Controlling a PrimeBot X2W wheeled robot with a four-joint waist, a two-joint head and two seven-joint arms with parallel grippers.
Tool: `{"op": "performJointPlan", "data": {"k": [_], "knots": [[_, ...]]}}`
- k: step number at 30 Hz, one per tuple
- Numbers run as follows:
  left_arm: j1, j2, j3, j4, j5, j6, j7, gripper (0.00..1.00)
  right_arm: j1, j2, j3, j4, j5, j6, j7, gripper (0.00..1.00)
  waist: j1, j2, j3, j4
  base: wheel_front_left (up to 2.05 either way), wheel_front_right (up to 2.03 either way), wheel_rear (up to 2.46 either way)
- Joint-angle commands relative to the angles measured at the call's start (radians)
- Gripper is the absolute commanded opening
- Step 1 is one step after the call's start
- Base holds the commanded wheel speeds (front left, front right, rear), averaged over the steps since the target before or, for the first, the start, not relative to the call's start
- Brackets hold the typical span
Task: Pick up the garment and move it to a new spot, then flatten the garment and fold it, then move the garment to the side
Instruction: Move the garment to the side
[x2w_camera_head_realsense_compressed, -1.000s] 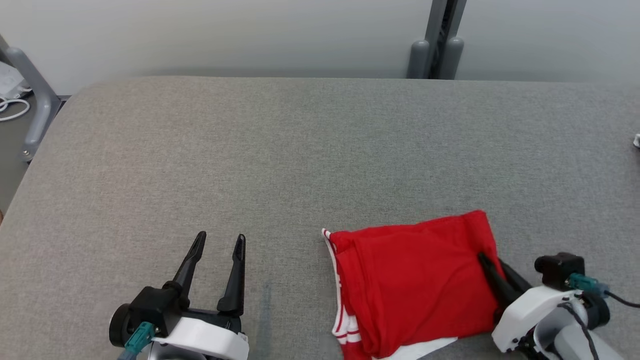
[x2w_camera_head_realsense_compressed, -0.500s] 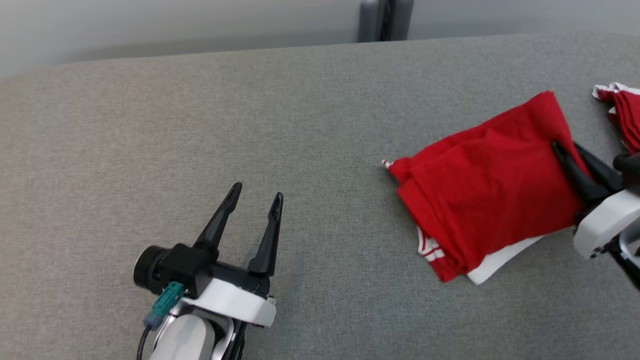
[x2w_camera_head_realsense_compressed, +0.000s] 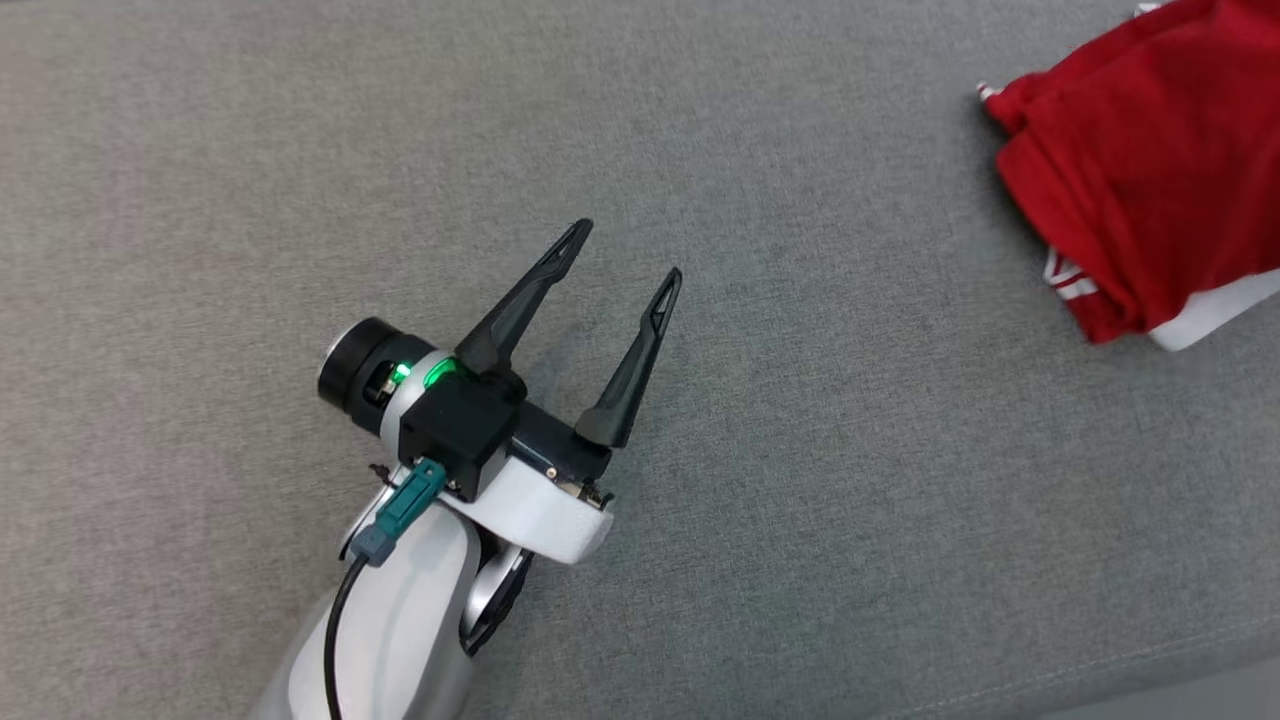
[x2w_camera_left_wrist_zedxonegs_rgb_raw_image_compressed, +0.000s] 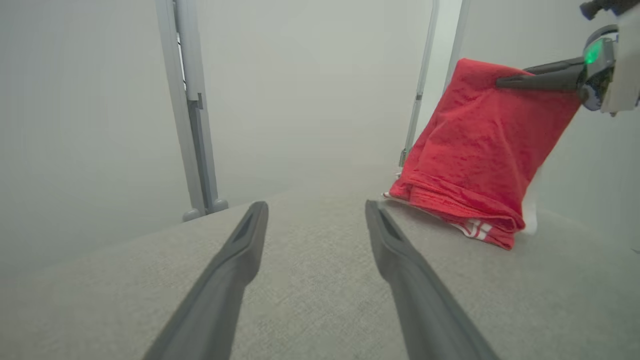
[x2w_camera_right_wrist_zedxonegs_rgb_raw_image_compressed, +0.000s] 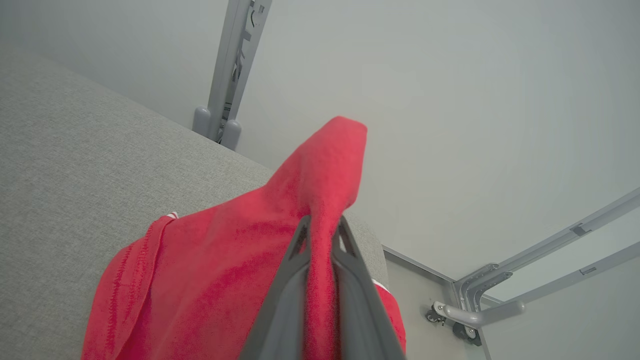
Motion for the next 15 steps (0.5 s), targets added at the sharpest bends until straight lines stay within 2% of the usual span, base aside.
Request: {"op": "performJointPlan", "data": {"k": [1, 7, 15], "knots": [[-0.029, 0.008, -0.004, 0.000, 0.010, -0.006, -0.004, 1.00, -0.024, -0.013, -0.016, 0.004, 0.011, -0.001, -0.002, 0.00, 0.0000, 0.0000, 0.068, -0.043, 0.00, 0.00, 0.00], [-0.104, 0.020, -0.029, -0.001, 0.024, -0.017, -0.004, 1.00, -0.096, -0.083, -0.052, 0.039, 0.023, -0.001, 0.003, 0.00, 0.0000, 0.0000, 0.157, -0.057, 0.00, 0.00, 0.00], [-0.162, 0.020, -0.062, -0.020, 0.024, -0.020, -0.004, 1.00, -0.150, -0.157, -0.069, 0.184, 0.042, -0.001, -0.005, 0.00, 0.0000, 0.0000, 0.247, -0.028, 0.00, 0.00, 0.00]]}}
